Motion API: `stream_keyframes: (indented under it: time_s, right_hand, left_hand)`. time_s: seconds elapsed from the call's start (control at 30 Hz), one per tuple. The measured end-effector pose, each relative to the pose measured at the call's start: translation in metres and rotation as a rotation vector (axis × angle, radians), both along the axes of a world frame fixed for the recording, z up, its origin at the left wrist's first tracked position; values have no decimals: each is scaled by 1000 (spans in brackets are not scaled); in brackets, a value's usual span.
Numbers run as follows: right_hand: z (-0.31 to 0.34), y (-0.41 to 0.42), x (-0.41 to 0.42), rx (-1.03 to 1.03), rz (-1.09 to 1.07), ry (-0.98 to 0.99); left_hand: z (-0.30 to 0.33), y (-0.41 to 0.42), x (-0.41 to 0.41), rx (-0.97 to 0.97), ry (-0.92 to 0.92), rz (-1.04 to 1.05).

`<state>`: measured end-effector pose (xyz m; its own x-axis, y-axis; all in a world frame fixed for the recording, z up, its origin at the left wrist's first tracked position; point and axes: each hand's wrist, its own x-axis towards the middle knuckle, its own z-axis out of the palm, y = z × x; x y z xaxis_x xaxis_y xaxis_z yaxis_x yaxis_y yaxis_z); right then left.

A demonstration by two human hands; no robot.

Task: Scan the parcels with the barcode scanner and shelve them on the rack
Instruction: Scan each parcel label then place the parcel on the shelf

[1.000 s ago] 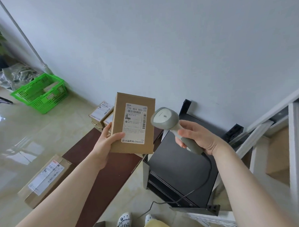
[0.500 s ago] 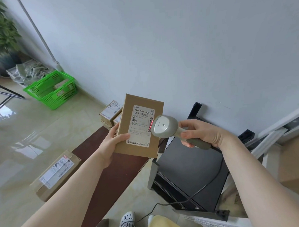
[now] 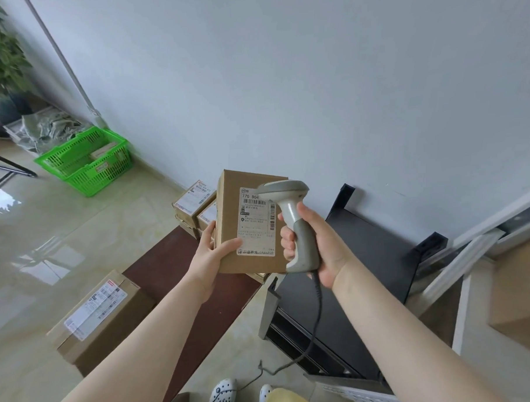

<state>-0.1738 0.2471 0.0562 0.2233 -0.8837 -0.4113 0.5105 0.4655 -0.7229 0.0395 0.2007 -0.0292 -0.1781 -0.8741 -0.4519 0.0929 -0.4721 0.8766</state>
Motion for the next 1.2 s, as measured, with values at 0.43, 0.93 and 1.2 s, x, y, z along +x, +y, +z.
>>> stream_keyframes:
  time_s: [0.43, 0.93, 1.2]
  right_hand:
    - [-6, 8, 15, 141, -81, -39]
    - [-43, 15, -37, 291, -486, 382]
    - [-139, 22, -95, 566, -760, 496]
  left_hand:
    - [-4, 7, -12, 7, -42, 38]
    - [-11, 14, 1, 17, -45, 111]
    - [-19, 25, -3, 20, -12, 153]
